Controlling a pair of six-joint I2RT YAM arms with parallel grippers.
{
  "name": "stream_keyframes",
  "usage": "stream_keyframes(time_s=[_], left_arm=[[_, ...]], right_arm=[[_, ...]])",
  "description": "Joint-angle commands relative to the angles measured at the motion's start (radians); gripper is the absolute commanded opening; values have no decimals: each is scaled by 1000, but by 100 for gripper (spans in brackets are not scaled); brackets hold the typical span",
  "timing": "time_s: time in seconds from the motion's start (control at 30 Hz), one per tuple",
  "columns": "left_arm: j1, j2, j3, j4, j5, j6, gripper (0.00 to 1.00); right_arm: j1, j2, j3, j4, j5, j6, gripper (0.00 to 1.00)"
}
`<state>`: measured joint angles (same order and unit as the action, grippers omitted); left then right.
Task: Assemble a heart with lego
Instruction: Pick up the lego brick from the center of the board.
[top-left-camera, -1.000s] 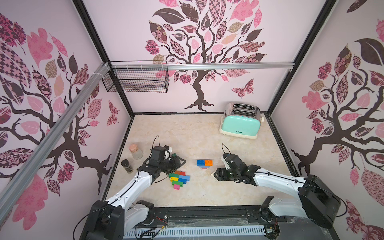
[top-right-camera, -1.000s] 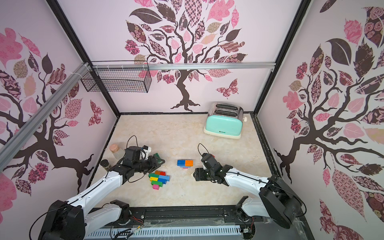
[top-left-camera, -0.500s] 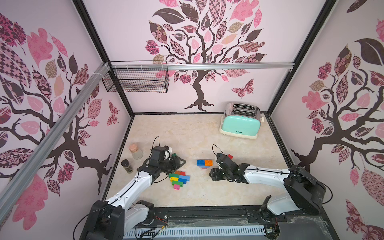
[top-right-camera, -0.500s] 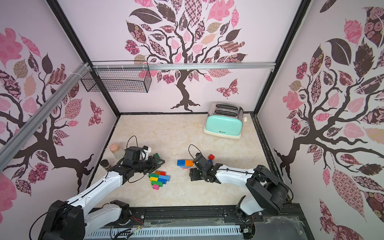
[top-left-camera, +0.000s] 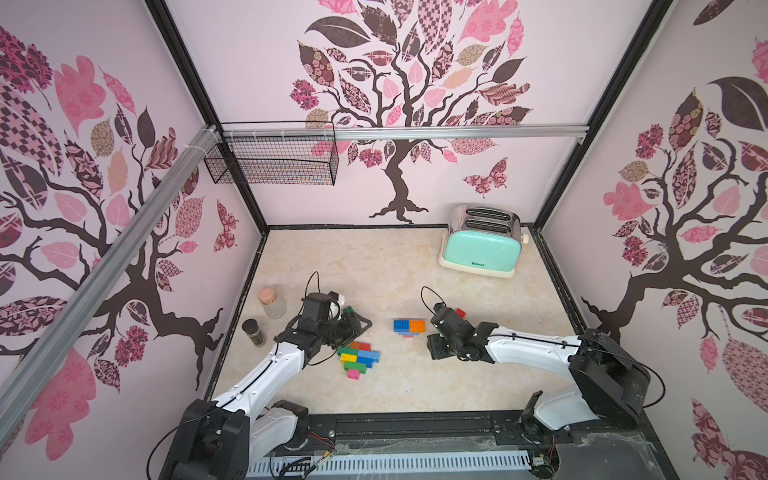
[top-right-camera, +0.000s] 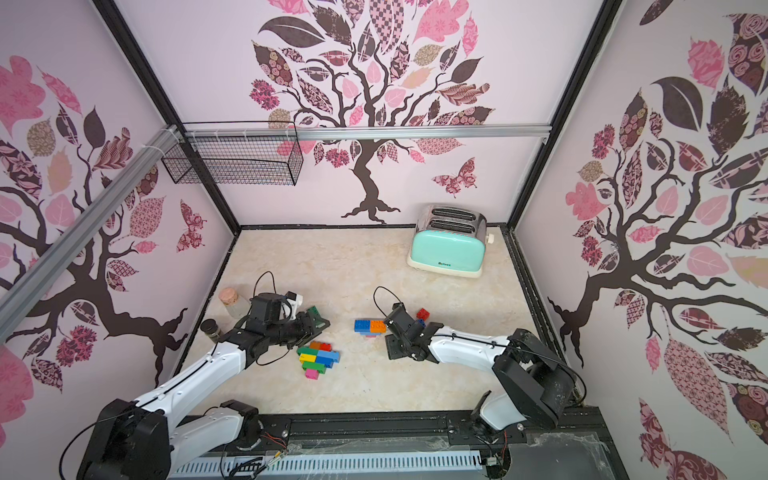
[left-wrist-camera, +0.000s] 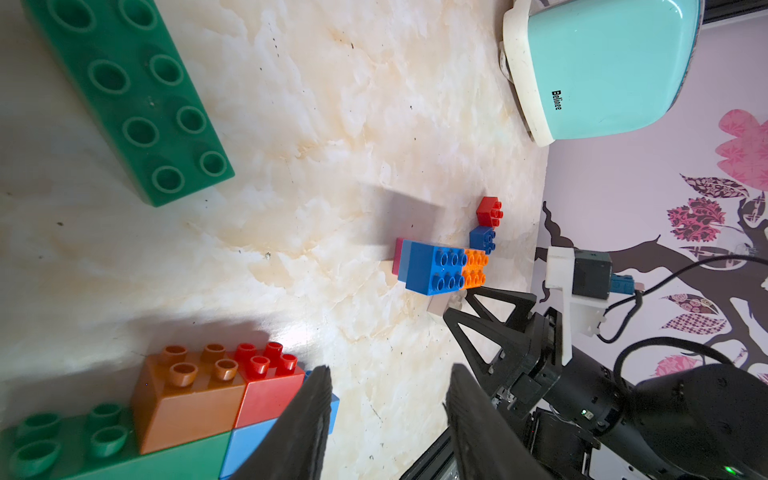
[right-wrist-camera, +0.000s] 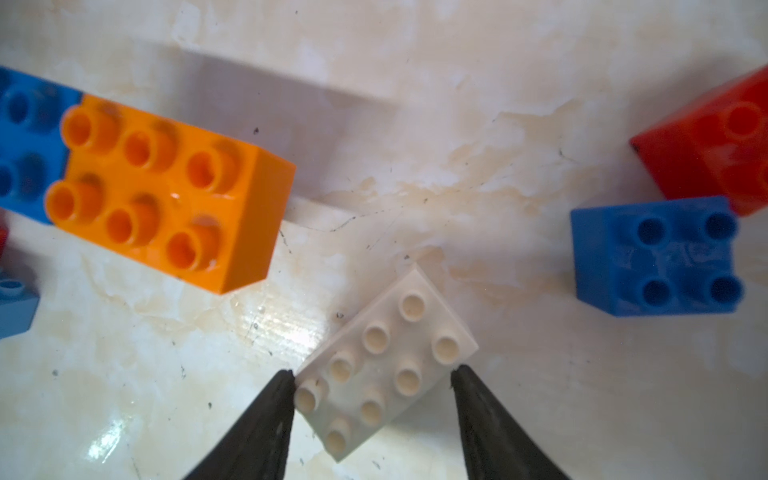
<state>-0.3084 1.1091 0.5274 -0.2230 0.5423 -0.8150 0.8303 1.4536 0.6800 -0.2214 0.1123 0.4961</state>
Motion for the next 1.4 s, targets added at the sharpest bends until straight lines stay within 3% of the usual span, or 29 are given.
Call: stream_keyframes(time_s=[0.0,0.33,0.67,0.97,1.13,1.37], left_arm=[[-3,7,-1,12,-8,4,49],[-4,-3,-7,14,-15,-1,49],[-3,-2,-12,23,-14,1,49],[-1,4,-10,25,-19,4,49],[-1,6,-7,27,-17,2,49],[-1,16,-8,41,-17,-4,49]], right_arm=[[6,-5,3,-107,-4,-41,68],[4,-102,9,-44,-60,71,78],[4,-83,-70,72,33,272,81],[4,11,-47,110,68,247,81],[6,69,-18,58,57,175,72],[7,44,-21,-50,60,62,54]])
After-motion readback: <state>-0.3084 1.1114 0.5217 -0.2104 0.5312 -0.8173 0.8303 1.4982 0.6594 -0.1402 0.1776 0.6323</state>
